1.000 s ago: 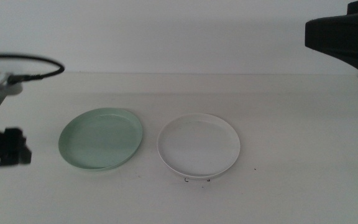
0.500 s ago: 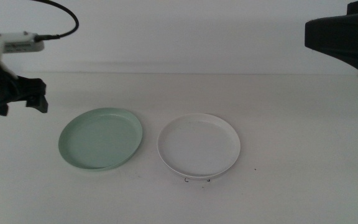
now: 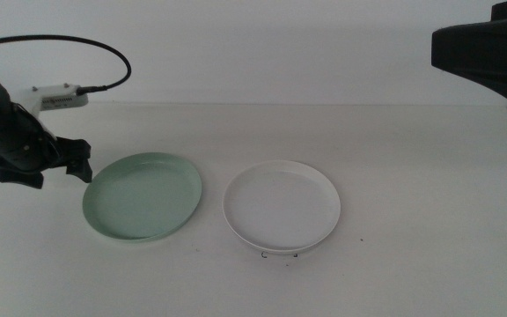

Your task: Stack the three bowls on top of each other.

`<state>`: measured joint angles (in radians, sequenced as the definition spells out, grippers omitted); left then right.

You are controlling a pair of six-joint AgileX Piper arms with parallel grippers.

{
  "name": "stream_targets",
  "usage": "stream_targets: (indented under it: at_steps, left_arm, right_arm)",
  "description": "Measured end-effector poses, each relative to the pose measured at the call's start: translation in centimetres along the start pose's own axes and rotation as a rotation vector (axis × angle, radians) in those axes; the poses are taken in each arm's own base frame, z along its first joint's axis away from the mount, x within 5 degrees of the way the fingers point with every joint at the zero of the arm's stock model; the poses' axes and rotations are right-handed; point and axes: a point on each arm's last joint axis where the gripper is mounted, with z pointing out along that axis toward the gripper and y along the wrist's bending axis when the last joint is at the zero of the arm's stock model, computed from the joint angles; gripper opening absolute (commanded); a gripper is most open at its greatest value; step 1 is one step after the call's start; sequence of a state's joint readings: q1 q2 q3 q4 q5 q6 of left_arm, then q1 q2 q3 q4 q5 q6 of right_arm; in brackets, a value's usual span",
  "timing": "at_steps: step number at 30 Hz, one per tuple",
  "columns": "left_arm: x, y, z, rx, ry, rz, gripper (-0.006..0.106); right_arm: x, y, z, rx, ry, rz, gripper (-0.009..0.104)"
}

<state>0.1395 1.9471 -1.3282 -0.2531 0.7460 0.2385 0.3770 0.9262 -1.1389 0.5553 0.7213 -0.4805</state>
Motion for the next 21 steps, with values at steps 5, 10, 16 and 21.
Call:
stream_targets:
  at_steps: [5, 10, 16, 21]
  left_arm:
    - [0.1, 0.0, 1.6, 0.036, 0.017, 0.003, 0.091]
    - [0.3, -0.1, 2.8, 0.06, 0.043, -0.009, 0.09]
    - [0.3, 0.0, 3.1, 0.063, 0.048, -0.003, 0.075]
    - [0.3, -0.1, 3.3, 0.072, 0.061, 0.0, 0.043]
  right_arm:
    - [0.0, 0.0, 0.0, 0.0, 0.0, 0.0, 0.093]
    - [0.0, 0.0, 0.0, 0.0, 0.0, 0.0, 0.093]
    - [0.0, 0.0, 0.0, 0.0, 0.0, 0.0, 0.093]
    - [0.0, 0.0, 0.0, 0.0, 0.0, 0.0, 0.093]
